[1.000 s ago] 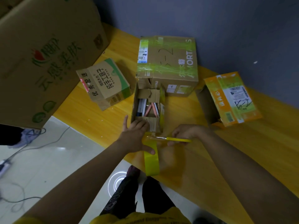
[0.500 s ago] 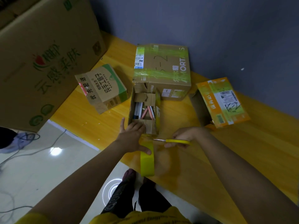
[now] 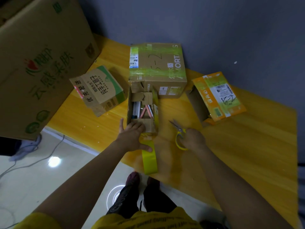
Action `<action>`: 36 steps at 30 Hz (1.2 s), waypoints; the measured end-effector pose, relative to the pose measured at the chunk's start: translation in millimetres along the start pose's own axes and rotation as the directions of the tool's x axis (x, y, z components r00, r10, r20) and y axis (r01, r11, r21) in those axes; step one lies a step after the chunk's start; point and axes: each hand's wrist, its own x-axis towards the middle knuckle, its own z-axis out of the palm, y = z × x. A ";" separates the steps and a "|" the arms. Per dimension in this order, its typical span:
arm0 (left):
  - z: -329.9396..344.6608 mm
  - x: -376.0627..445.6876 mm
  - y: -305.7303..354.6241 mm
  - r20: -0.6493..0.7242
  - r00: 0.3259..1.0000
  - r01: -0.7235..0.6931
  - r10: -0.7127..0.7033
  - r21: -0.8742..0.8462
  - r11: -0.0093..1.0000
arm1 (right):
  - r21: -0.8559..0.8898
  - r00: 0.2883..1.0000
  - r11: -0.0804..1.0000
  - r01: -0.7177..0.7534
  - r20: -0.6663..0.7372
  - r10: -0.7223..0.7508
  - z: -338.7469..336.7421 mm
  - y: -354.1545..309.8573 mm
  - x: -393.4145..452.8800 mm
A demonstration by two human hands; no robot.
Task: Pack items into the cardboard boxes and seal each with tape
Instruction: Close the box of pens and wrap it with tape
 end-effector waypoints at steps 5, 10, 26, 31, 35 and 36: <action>-0.6 0.5 1.3 0.002 1.000 0.002 -0.002 0.027 1.000 | -0.044 0.996 0.999 -0.006 -0.093 0.002 20.0 -22.9 -4.0; -0.7 -2.3 1.6 0.007 1.000 -0.013 0.013 0.045 0.999 | 0.625 0.993 0.772 -0.115 0.091 0.074 18.6 -53.3 -18.6; -45.7 18.5 -8.8 -0.035 0.971 -0.205 0.236 0.385 0.900 | 0.741 0.810 0.384 -0.551 0.585 0.033 42.9 -120.4 -2.7; -45.5 48.8 -3.4 0.092 0.972 -0.233 0.214 0.396 0.888 | 0.743 0.837 0.409 -0.529 0.536 0.109 22.8 -127.7 -15.9; -30.5 63.9 -7.0 0.127 0.979 -0.184 0.159 0.226 0.957 | 0.767 0.876 0.434 -0.472 0.464 0.133 25.8 -127.4 -24.4; -28.0 66.1 -8.9 0.121 0.981 -0.177 0.154 0.207 0.962 | 0.783 0.897 0.441 -0.439 0.411 0.162 31.4 -127.9 -26.6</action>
